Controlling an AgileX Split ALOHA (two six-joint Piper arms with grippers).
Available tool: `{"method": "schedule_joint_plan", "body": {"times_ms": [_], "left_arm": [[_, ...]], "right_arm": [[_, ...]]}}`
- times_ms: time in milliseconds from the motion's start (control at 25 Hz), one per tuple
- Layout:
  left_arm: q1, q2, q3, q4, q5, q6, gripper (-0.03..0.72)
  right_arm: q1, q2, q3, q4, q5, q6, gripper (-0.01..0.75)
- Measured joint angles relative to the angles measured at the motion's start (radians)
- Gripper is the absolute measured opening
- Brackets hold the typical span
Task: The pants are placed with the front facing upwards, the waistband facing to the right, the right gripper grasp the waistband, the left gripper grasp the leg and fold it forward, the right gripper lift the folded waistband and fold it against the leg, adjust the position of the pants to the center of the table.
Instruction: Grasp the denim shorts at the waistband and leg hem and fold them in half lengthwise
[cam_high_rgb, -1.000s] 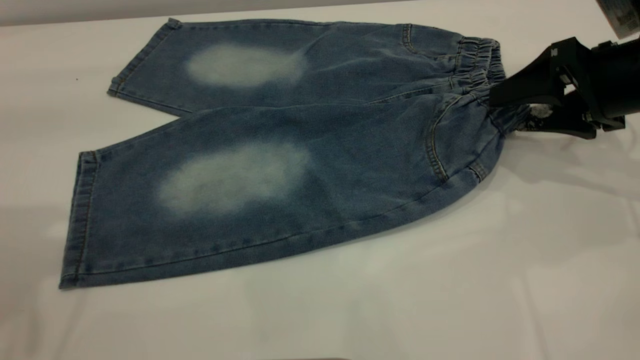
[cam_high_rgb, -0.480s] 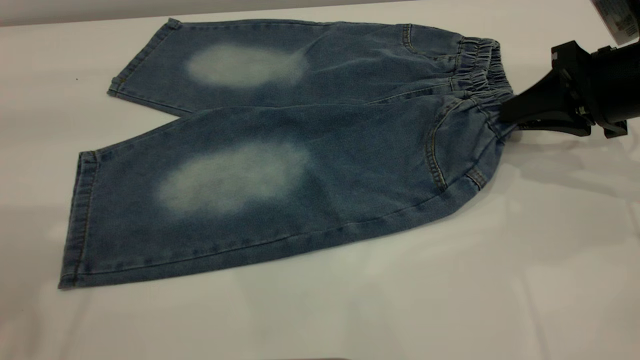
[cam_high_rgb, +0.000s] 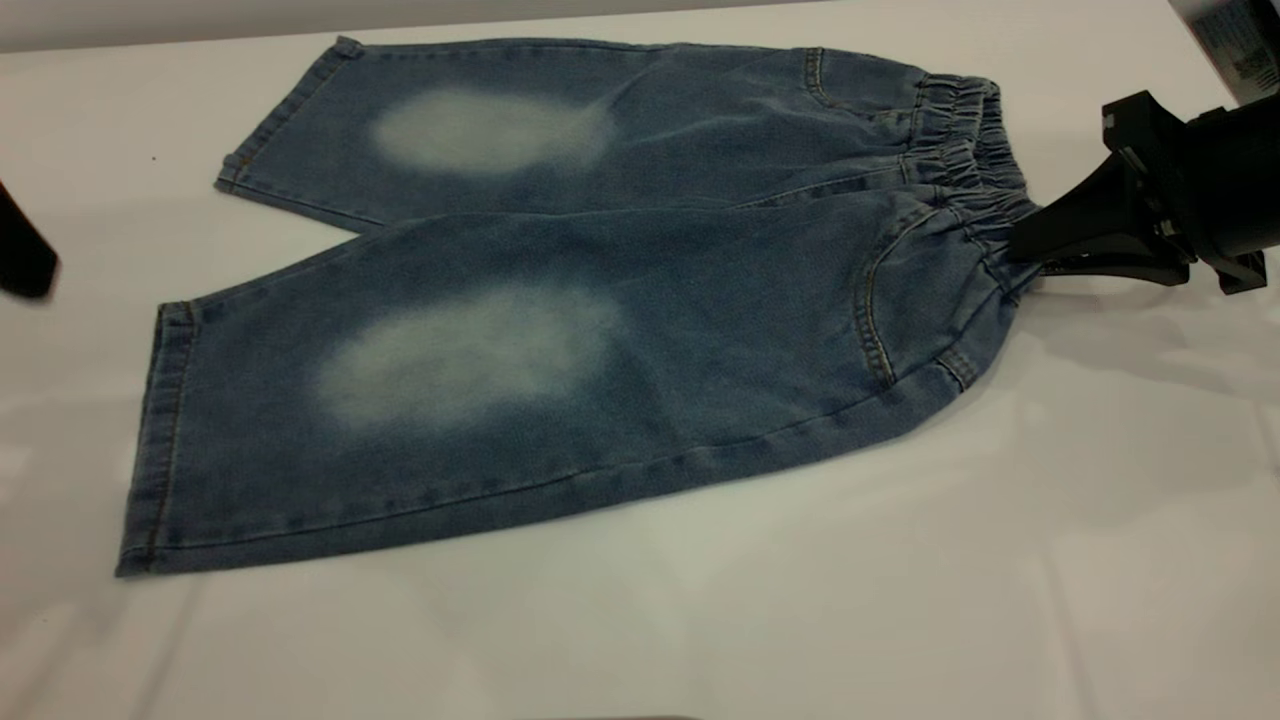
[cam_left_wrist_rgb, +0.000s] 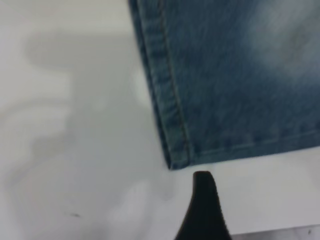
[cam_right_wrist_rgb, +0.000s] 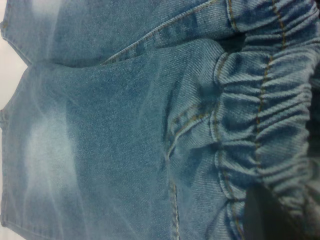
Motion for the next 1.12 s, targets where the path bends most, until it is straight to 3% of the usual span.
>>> {"method": "schedule_joint_plan", "body": {"times_ms": [400, 720, 1120], "left_arm": [[0.0, 0.269, 0.0, 0.0, -0.02, 0.02, 0.506], [-0.001, 0.409, 0.0, -0.024, -0.122, 0.032, 0.506], [-0.116, 0.508, -0.009, -0.082, -0.226, 0.098, 0.504]], "right_arm": [[0.0, 0.0, 0.0, -0.002, 0.0, 0.003, 0.033], [0.0, 0.0, 0.0, -0.003, 0.0, 0.004, 0.033], [0.0, 0.0, 0.0, -0.006, 0.001, 0.004, 0.033]]}}
